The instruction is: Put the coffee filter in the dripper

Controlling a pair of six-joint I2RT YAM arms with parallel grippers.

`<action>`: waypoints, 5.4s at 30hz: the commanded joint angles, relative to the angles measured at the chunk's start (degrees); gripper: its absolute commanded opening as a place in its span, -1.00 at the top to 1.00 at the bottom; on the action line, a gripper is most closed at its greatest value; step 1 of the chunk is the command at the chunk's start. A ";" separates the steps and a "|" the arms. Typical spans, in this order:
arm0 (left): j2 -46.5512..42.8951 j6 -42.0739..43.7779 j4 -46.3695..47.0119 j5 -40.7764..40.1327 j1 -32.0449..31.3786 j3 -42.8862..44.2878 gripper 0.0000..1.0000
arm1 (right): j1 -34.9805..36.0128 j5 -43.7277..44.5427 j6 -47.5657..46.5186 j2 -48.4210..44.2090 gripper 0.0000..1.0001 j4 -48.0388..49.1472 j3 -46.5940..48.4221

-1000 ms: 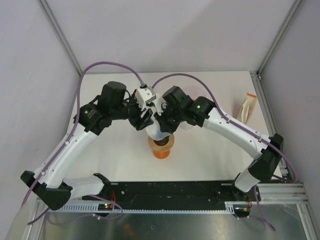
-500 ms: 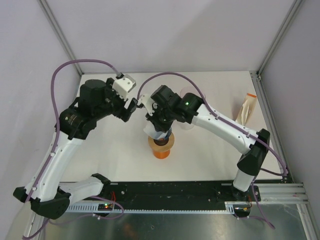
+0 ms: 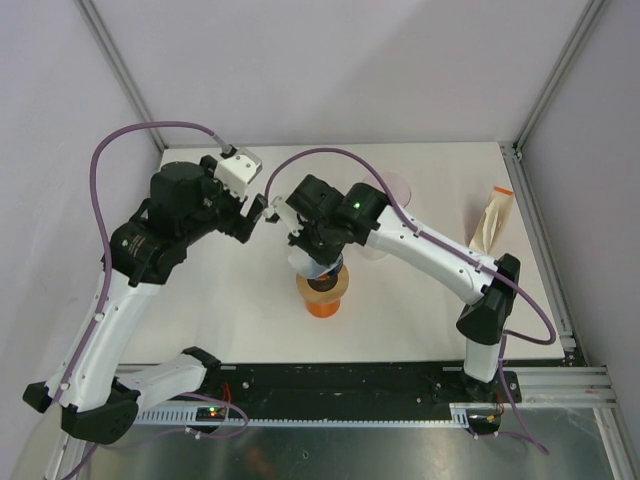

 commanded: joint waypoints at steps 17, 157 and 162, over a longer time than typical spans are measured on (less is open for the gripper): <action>0.66 -0.51 2.23 -0.88 0.28 2.09 -0.77 | 3.24 2.19 -1.42 5.35 1.00 -1.22 -0.90; 13.14 1.76 19.88 18.12 7.74 -2.58 -0.89 | -67.27 15.51 4.57 -18.31 0.30 68.47 -58.91; 13.26 1.81 19.84 18.45 7.96 -2.85 -0.89 | -67.56 15.14 4.56 -17.05 0.30 70.56 -58.83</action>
